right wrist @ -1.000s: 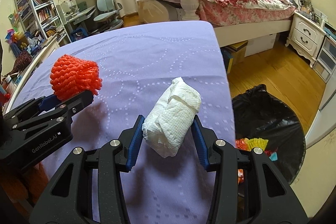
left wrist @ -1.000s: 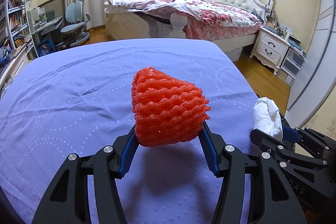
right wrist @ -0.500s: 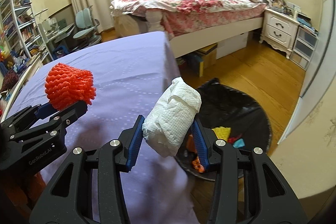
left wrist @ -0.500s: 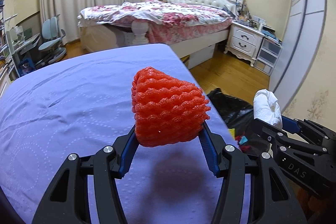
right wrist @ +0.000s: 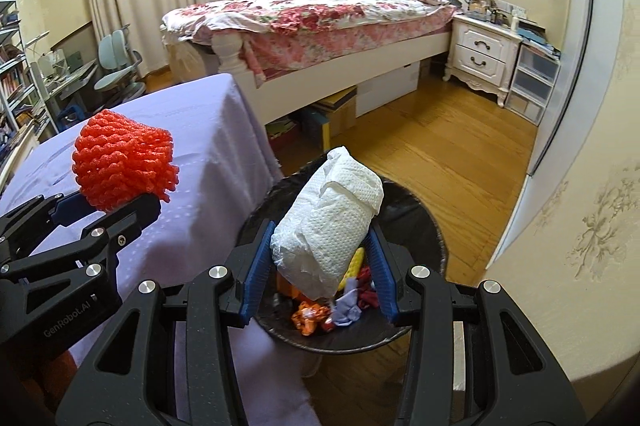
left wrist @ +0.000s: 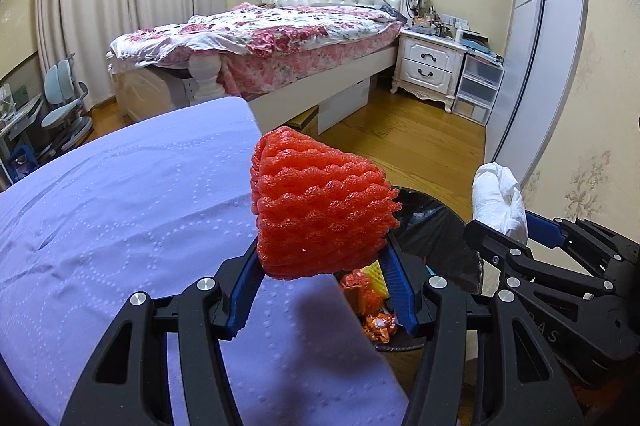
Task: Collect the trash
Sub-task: 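Carry the red net and white roll over the bin and release both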
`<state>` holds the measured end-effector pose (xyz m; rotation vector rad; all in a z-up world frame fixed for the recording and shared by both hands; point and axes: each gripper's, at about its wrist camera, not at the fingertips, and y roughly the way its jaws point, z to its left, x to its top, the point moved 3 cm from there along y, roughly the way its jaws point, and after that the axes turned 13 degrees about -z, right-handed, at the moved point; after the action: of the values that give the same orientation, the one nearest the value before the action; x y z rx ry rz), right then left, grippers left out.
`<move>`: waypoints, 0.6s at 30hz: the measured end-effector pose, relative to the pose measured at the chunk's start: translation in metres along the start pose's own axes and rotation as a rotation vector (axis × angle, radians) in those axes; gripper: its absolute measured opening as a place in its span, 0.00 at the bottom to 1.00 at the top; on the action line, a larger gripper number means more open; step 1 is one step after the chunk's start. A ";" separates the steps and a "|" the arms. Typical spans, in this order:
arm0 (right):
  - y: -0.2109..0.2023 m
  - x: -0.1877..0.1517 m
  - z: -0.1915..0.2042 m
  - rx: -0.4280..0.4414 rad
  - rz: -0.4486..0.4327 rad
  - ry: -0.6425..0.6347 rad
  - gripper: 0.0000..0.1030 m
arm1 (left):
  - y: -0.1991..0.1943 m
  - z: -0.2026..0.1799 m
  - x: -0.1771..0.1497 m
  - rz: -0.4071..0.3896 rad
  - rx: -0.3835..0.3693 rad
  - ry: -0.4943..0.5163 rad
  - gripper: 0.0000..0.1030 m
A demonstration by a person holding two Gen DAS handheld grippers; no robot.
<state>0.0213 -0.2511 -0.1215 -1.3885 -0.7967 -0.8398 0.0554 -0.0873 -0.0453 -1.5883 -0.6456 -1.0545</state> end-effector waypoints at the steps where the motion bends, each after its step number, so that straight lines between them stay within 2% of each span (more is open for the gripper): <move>1: 0.001 0.000 -0.003 -0.003 0.001 0.004 0.43 | 0.003 -0.003 0.000 0.003 -0.003 0.001 0.54; 15: 0.029 0.003 -0.035 -0.026 0.018 0.034 0.44 | 0.032 -0.022 0.000 0.031 0.005 0.043 0.57; 16: 0.030 0.003 -0.035 -0.028 0.020 0.034 0.45 | 0.034 -0.022 -0.001 0.035 0.007 0.041 0.59; 18: 0.033 0.003 -0.040 -0.044 0.017 0.036 0.53 | 0.036 -0.021 -0.003 0.043 0.013 0.035 0.64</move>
<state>0.0511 -0.2906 -0.1361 -1.4136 -0.7423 -0.8715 0.0776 -0.1171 -0.0639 -1.5629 -0.5904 -1.0422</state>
